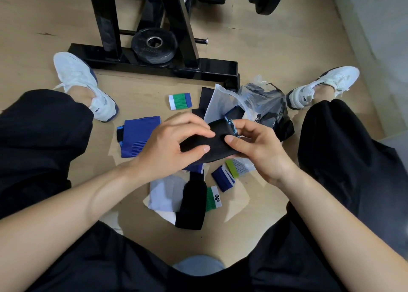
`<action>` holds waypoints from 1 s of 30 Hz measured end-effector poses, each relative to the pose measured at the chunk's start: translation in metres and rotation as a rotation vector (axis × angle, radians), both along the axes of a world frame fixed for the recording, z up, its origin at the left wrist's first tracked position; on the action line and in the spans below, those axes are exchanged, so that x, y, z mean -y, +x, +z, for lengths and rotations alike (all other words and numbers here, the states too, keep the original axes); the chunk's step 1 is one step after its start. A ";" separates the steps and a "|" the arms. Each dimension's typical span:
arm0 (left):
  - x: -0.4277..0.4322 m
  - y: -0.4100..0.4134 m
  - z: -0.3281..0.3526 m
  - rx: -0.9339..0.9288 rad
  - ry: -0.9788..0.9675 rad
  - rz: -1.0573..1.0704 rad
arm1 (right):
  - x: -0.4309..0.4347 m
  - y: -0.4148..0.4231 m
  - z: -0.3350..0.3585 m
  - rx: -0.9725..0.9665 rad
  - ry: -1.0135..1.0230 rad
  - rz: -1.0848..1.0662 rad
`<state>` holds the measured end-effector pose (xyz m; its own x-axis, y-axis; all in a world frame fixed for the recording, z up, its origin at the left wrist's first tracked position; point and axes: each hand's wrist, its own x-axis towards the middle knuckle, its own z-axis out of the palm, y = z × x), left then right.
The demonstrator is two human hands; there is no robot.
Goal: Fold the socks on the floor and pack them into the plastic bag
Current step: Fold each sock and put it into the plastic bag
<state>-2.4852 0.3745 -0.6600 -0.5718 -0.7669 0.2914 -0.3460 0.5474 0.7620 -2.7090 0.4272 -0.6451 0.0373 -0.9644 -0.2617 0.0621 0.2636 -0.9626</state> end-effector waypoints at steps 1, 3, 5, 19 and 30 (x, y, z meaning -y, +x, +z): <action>0.002 0.002 0.003 0.009 0.027 -0.013 | 0.000 -0.004 0.000 0.004 -0.020 0.041; 0.005 0.004 0.008 0.045 0.184 -0.110 | 0.000 -0.010 0.001 0.016 -0.067 0.127; 0.005 0.005 0.012 0.089 0.370 -0.242 | 0.001 -0.015 0.001 0.045 -0.094 0.166; 0.008 0.013 -0.009 0.268 0.430 -0.037 | 0.019 -0.041 -0.040 -1.120 -0.386 -0.014; 0.021 -0.003 -0.023 0.270 0.398 0.006 | 0.052 -0.059 -0.049 -1.263 -0.325 0.076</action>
